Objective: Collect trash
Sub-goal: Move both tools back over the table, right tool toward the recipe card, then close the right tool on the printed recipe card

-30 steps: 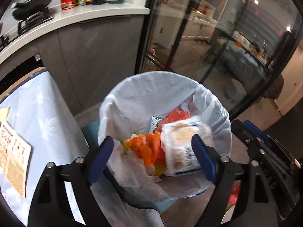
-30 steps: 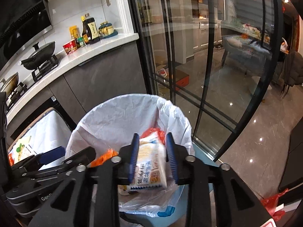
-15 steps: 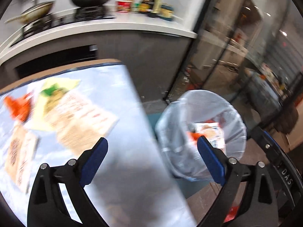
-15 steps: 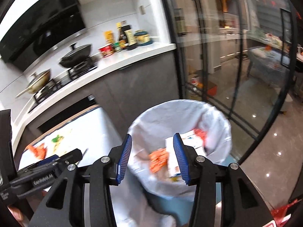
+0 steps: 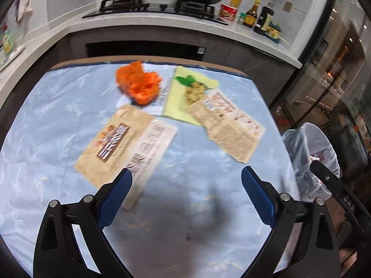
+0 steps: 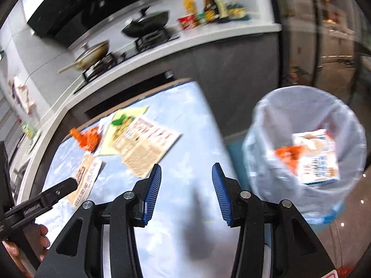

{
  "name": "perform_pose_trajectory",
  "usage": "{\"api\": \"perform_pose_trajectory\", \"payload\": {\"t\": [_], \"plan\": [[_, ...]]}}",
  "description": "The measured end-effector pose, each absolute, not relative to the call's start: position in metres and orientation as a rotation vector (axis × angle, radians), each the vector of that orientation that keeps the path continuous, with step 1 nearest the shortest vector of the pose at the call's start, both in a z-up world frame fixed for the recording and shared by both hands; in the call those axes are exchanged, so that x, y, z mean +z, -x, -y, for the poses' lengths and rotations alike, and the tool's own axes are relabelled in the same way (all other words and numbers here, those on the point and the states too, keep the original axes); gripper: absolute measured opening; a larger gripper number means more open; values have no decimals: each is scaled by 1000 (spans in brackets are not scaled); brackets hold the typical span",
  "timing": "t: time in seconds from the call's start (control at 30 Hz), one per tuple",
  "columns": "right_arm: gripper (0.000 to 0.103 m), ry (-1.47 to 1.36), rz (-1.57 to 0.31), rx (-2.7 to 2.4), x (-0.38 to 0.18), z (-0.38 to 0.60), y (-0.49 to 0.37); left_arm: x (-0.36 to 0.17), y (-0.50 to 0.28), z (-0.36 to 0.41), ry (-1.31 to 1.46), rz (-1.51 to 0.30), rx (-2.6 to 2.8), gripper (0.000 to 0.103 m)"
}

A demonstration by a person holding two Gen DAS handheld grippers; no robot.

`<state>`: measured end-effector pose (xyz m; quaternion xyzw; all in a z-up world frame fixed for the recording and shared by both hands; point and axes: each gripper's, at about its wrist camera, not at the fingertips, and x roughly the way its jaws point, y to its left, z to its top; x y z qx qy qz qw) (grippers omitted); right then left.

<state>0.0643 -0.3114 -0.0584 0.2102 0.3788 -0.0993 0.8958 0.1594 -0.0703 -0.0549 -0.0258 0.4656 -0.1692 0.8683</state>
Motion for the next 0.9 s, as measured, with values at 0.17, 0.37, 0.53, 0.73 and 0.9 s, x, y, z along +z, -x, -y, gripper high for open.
{"api": "perform_pose_trajectory", "payload": {"t": [0.17, 0.37, 0.53, 0.73, 0.9], "plan": [[45, -396, -828, -148, -75, 298, -107, -67, -165, 39, 57, -972, -286, 91], [45, -391, -881, -112, -98, 295, -148, -73, -174, 20, 38, -962, -221, 91], [45, -429, -905, -106, -114, 304, -169, -76, -181, 15, 28, -957, -206, 91], [46, -472, -881, -75, -118, 309, -184, -84, -187, 14, 34, -972, -200, 91], [29, -591, -858, -4, -123, 316, -189, -92, -190, 15, 25, -986, -201, 91]]}}
